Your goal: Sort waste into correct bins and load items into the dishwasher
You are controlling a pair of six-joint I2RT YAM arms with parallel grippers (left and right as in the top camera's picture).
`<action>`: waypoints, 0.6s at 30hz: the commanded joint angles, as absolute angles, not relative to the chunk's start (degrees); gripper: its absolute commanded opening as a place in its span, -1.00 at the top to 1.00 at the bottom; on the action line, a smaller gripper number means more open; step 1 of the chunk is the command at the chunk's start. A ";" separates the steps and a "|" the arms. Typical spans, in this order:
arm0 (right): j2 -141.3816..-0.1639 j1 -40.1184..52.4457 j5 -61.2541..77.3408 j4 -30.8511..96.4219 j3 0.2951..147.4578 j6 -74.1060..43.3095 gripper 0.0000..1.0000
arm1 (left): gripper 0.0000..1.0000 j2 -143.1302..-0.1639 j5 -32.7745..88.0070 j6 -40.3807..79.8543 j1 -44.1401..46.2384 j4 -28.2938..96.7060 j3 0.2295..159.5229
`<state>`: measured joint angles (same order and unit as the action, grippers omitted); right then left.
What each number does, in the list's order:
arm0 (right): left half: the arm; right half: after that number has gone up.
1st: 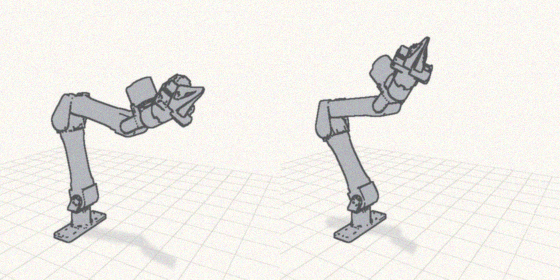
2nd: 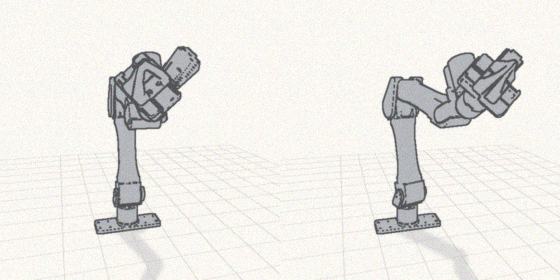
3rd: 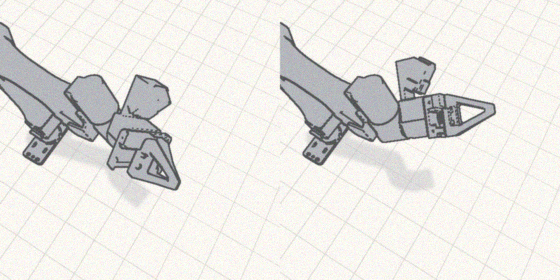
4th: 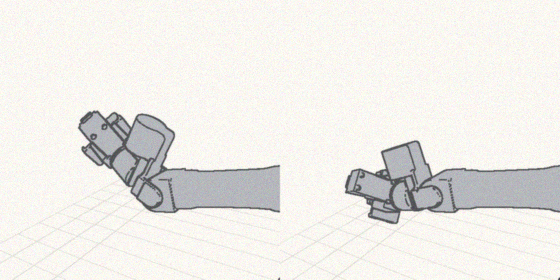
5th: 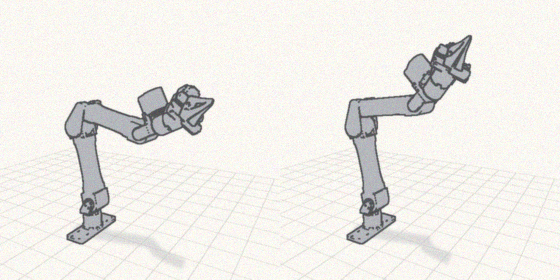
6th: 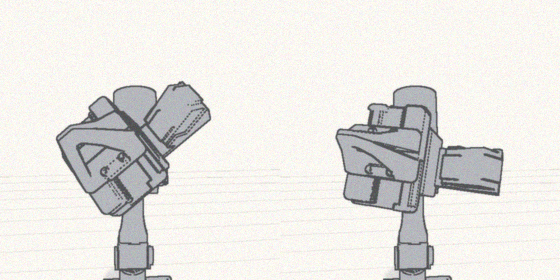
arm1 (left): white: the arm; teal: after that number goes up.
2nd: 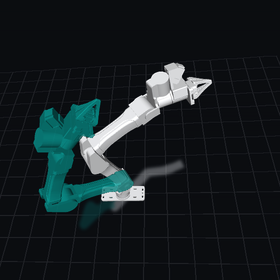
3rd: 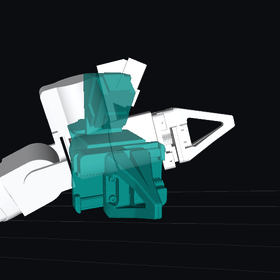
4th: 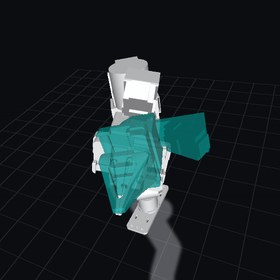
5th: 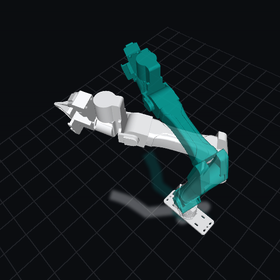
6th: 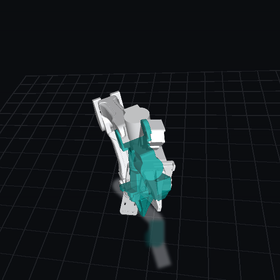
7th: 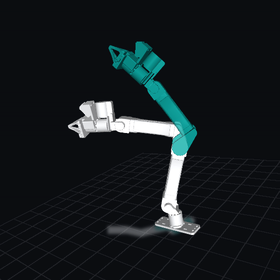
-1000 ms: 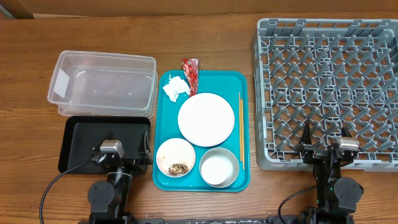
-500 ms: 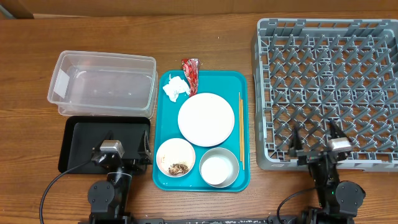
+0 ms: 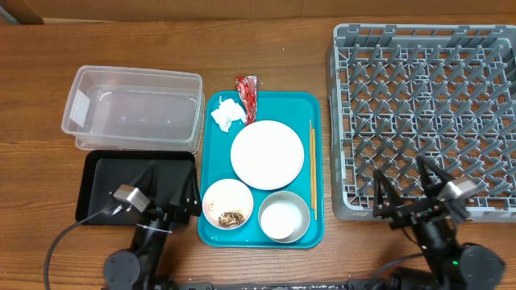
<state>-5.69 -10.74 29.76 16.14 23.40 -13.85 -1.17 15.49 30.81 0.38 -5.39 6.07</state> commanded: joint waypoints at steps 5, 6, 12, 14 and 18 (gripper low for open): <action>-24.34 -10.57 35.27 30.92 46.46 -14.63 -0.99 | -1.00 -14.37 18.83 26.68 0.51 14.31 34.00; -27.31 -10.57 35.62 33.89 49.69 -14.63 -1.00 | -1.00 -17.67 20.01 25.26 0.51 17.93 38.09; -41.06 -10.57 36.36 47.03 64.07 -15.09 -1.00 | -1.00 -38.02 22.57 16.84 0.51 42.37 62.28; -43.42 -10.57 40.73 47.70 64.93 -15.07 -1.00 | -1.00 -43.27 23.51 16.53 0.51 49.15 68.49; -46.04 -10.57 44.91 50.54 64.90 -14.76 -1.00 | -1.00 -49.63 29.17 19.73 0.51 55.44 73.80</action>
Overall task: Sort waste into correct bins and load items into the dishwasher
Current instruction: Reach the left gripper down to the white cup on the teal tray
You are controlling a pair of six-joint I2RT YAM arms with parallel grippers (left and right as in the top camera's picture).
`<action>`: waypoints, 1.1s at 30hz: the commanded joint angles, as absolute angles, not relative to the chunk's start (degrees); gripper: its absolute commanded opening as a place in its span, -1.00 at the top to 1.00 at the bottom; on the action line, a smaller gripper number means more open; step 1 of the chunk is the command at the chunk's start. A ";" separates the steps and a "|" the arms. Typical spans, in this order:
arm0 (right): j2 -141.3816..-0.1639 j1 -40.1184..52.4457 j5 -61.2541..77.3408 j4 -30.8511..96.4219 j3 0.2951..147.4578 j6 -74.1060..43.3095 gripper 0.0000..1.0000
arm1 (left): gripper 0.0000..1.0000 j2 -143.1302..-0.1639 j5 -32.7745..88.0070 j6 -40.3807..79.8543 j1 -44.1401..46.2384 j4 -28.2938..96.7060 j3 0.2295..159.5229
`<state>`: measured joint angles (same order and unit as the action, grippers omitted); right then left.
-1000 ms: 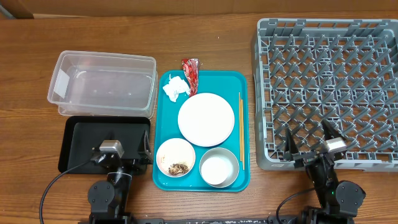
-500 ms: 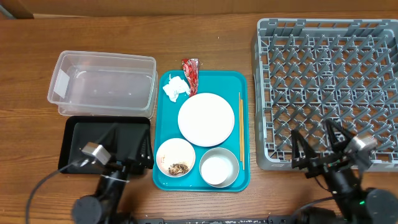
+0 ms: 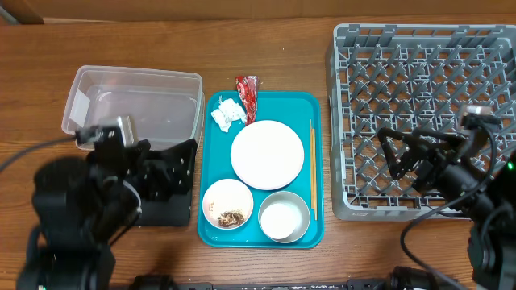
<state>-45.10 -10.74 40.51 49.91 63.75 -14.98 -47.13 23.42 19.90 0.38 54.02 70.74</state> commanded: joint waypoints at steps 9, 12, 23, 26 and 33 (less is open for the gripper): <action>-48.36 -10.57 43.57 55.05 64.90 -14.85 -1.00 | -1.00 -58.98 23.64 18.83 8.95 61.73 73.80; -48.40 -10.57 43.44 55.24 64.90 -14.87 -1.00 | -1.00 -63.37 16.14 18.85 17.96 64.38 73.80; -48.40 -10.57 37.30 58.83 64.90 -14.87 -1.00 | -0.53 -82.06 11.27 18.65 38.44 61.25 73.78; -48.40 -10.57 36.07 59.77 64.90 -14.85 -1.00 | -0.42 -86.87 8.67 18.79 40.82 61.45 73.78; -48.40 -10.57 33.21 60.01 64.90 -14.85 -1.00 | -0.24 -95.20 6.22 18.87 44.97 62.28 73.76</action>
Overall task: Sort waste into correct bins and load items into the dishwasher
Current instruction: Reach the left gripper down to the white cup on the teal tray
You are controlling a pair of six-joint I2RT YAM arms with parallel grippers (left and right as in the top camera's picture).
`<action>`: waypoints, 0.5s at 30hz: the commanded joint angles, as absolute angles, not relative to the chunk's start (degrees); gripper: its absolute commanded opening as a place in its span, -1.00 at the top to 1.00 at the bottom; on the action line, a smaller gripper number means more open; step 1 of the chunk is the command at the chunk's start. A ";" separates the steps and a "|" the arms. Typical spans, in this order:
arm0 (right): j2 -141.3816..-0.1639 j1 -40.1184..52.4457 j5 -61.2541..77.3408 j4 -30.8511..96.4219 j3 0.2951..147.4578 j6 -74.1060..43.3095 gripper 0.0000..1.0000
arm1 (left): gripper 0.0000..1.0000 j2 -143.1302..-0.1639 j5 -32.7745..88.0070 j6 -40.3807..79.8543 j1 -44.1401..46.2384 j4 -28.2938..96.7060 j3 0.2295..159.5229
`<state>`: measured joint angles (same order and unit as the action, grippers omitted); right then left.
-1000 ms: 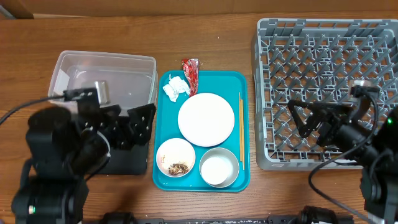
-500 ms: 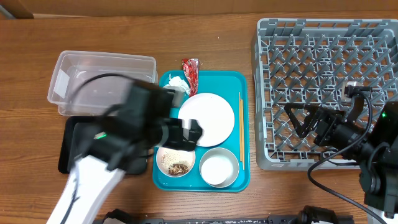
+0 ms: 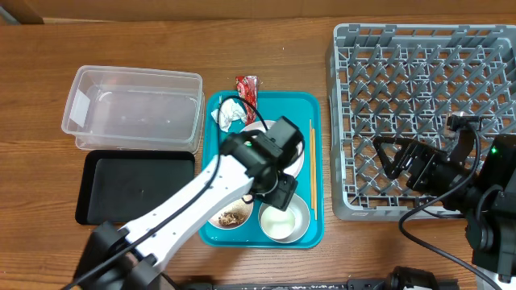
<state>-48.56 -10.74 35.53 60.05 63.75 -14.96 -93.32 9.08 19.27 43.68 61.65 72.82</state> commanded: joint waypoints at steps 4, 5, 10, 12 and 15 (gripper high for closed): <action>-48.40 -10.57 32.99 60.40 64.90 -14.83 -1.00 | 0.09 -96.97 5.39 19.55 46.17 65.06 73.76; -48.40 -10.57 32.99 60.49 64.90 -14.83 -1.00 | 0.09 -96.95 5.04 19.57 46.37 65.21 73.76; -48.53 -10.57 32.99 60.34 64.90 -14.85 -1.00 | 0.06 -96.64 4.03 19.77 46.54 65.36 73.63; -48.84 -10.57 32.99 60.36 64.90 -14.85 -1.00 | 0.07 -96.64 4.03 19.75 46.54 65.21 72.71; -49.36 -10.57 33.01 60.38 64.90 -14.85 -1.00 | 0.12 -96.66 4.10 20.93 46.57 63.86 70.37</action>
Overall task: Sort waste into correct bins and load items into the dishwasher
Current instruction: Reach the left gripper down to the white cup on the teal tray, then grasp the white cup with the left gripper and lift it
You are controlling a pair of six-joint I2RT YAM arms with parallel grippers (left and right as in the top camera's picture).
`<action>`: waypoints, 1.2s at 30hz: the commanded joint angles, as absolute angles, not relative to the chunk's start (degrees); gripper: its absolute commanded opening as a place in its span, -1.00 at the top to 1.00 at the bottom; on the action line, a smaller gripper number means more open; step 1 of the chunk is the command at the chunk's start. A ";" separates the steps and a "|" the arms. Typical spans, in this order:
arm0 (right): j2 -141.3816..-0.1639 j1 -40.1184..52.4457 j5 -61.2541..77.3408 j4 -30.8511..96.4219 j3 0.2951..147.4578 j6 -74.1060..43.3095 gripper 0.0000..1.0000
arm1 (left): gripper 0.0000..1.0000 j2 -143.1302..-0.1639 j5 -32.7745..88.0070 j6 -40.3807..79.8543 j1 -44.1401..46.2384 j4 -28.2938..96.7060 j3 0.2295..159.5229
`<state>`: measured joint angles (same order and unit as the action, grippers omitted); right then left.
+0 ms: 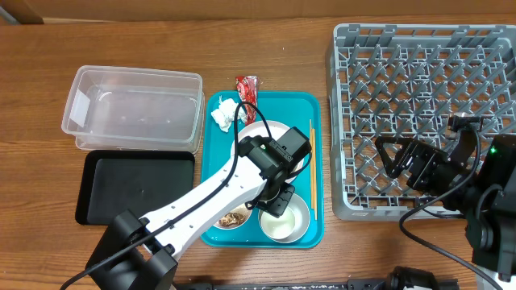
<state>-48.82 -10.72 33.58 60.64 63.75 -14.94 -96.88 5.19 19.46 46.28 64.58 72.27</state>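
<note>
A teal tray (211,153) holds a white plate (251,145), a small white bowl with food scraps (228,219), a metal bowl (286,221), chopsticks (313,165) and a crumpled napkin (227,114). A red wrapper (247,87) lies at the tray's far edge. My left arm reaches across the tray, covering part of the plate. My left gripper (274,201) points down at the metal bowl's near-left rim, its jaws hidden under the wrist. My right gripper (393,159) hangs open over the front left of the grey dish rack (427,80).
A clear plastic bin (133,109) stands at the left, with a black tray (137,187) in front of it. The rack fills the right side of the wooden table. Cables trail from both arms near the front edge.
My left gripper has moved a little toward the front of the tray, from the plate's near edge to the metal bowl's rim. The right arm has held still.
Both arms first sat low at the table's front edge with grippers open. Then the left rose over the black tray and the right over the rack's front. Later the left reached over the teal tray's plate, and now it is at the metal bowl.
</note>
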 commanded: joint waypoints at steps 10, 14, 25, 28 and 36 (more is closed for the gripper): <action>-51.53 -10.57 33.36 61.06 64.90 -14.87 -1.00 | 0.92 -96.55 4.32 22.33 46.44 61.95 69.65; -51.40 -10.57 33.47 61.25 64.90 -14.85 -1.00 | 0.92 -96.05 4.58 22.83 46.24 66.15 72.95; -51.40 -10.57 41.12 60.60 64.90 -11.81 -0.58 | 0.92 -84.38 23.73 16.53 28.21 69.65 84.55; -51.40 -10.55 49.87 58.67 64.90 -10.17 -0.58 | 0.92 -82.26 42.24 12.58 18.98 65.98 84.55; -51.42 -3.77 67.61 45.82 64.90 -10.92 -0.70 | 0.92 -83.13 78.98 3.22 7.42 64.45 84.49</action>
<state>-51.75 -6.90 59.18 47.75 63.75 -11.42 -82.87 58.94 9.04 7.90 64.66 83.90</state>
